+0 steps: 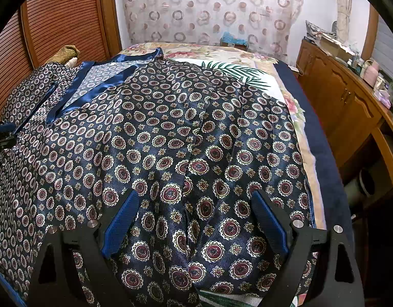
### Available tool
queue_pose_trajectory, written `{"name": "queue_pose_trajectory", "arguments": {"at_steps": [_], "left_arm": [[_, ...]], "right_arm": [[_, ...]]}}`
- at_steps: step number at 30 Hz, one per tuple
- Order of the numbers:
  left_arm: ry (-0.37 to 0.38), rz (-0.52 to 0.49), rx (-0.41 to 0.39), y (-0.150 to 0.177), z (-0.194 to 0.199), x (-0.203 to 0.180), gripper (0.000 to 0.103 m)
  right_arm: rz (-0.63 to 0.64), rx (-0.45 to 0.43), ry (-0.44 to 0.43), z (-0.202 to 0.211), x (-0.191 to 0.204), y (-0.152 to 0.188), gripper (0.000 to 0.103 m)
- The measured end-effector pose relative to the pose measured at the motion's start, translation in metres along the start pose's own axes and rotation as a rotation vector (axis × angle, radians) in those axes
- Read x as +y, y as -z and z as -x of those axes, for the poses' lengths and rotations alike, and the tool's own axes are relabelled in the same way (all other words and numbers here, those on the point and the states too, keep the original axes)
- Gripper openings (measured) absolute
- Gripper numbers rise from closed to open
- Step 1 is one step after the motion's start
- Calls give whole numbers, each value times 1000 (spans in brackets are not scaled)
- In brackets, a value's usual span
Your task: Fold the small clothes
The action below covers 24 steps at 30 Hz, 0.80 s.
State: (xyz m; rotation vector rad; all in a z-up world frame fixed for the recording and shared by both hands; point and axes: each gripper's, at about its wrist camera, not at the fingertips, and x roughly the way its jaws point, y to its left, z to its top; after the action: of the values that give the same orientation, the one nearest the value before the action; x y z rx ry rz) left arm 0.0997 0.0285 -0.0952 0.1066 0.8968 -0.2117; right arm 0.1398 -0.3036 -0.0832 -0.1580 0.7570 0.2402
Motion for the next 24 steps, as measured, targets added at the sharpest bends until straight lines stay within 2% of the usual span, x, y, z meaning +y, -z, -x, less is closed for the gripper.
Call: {"name": "queue_pose_trajectory", "arguments": {"at_steps": [2, 4, 5, 6, 10, 16, 19, 24], "left_arm": [[-1, -5, 2, 0, -1, 0, 87], [15, -11, 11, -2, -4, -1, 95], [21, -21, 20, -2, -6, -3, 102], [19, -34, 27, -3, -8, -6, 103], [24, -29, 27, -4, -8, -7, 103], [24, -30, 26, -4, -8, -7, 103], [23, -31, 26, -4, -9, -7, 103], [23, -31, 26, -4, -8, -7, 103]], "right_arm": [[0, 0, 0, 0, 0, 0, 90], [-3, 0, -4, 0, -1, 0, 90], [-7, -2, 0, 1, -2, 0, 90], [-18, -18, 12, 4, -4, 0, 90], [-73, -90, 21, 22, -20, 5, 90], [-124, -101, 73, 35, -58, 17, 87], [-156, -96, 82, 37, -76, 26, 83], [-201, -73, 97, 31, -97, 40, 69]]}}
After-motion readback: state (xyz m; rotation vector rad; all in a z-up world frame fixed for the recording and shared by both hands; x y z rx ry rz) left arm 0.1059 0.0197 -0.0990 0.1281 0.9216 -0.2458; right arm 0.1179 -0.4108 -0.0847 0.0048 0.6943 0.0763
